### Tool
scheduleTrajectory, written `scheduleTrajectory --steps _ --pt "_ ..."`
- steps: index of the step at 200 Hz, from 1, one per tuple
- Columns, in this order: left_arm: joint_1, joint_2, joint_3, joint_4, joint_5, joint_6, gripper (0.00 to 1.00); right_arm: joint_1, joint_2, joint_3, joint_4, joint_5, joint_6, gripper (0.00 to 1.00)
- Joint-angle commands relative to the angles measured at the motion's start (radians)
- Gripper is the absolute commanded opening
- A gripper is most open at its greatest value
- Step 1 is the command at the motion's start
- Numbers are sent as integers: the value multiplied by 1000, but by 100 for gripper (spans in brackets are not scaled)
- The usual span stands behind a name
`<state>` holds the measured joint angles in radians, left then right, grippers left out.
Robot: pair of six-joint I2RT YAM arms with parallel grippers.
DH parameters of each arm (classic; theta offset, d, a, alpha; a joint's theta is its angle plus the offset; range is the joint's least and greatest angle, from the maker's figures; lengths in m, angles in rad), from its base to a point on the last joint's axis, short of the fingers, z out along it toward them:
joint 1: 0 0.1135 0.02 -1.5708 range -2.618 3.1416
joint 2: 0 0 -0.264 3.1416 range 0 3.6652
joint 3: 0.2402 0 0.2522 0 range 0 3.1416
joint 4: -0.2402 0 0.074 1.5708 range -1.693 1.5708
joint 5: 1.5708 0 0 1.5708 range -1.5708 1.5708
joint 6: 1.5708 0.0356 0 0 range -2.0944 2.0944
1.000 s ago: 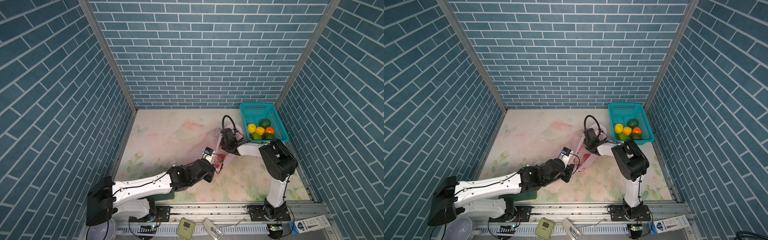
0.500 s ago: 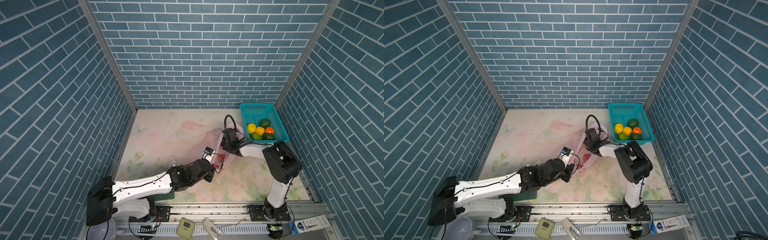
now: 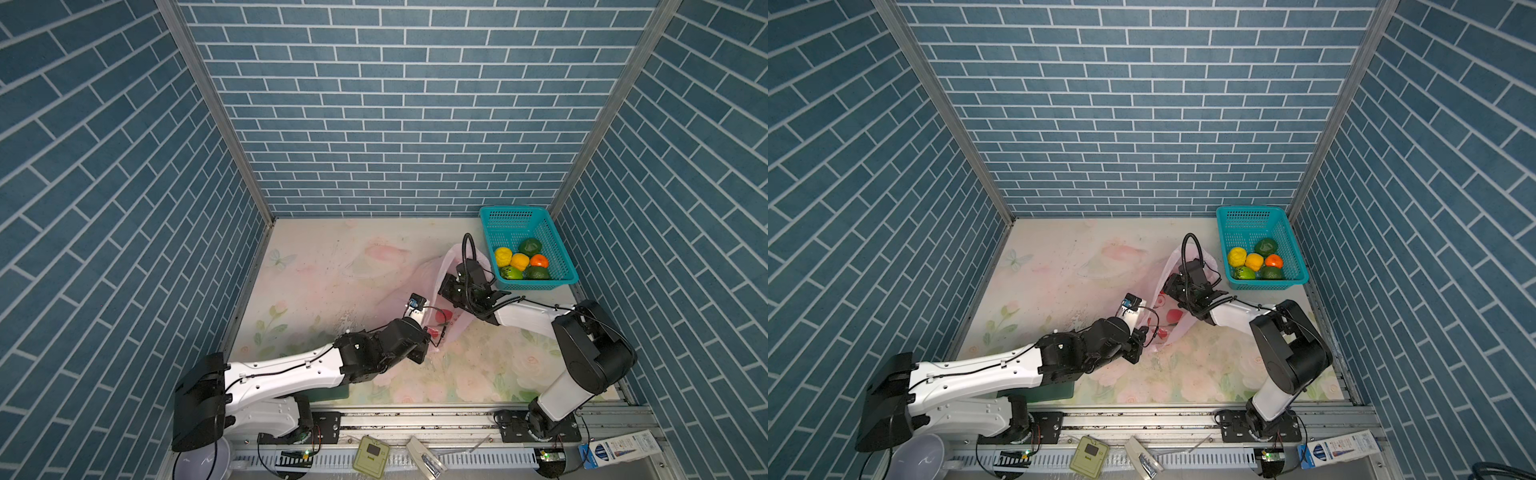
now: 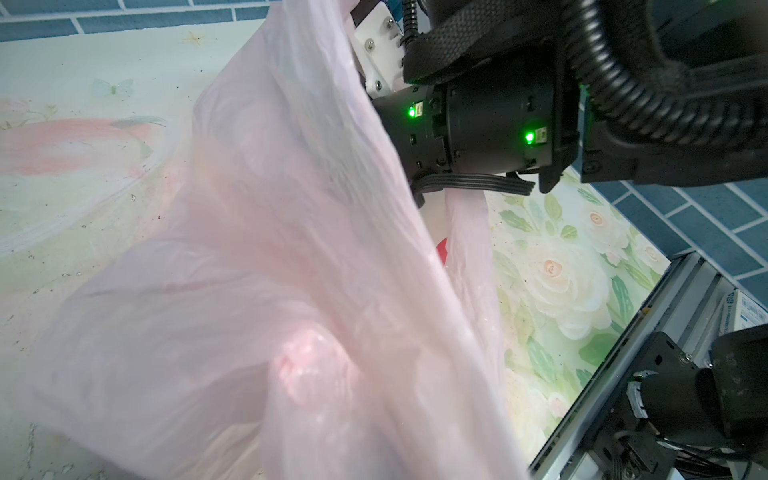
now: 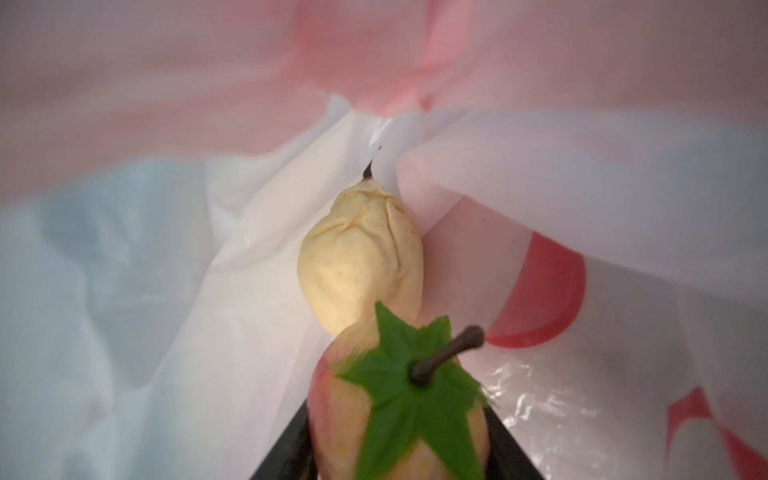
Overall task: Untie the knot of the plastic bag and take out the fruit
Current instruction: 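Lift the apple out of the bag over the teal basket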
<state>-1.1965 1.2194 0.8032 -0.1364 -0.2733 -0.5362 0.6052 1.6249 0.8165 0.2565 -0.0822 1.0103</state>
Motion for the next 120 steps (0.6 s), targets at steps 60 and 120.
scheduleTrajectory --steps 60,120 --pt "-7 -10 -15 5 -37 19 0 71 -157 27 -208 -124 -143 39" --pt "7 -41 -13 -23 -58 35 0 114 -299 87 -497 -145 -211 39"
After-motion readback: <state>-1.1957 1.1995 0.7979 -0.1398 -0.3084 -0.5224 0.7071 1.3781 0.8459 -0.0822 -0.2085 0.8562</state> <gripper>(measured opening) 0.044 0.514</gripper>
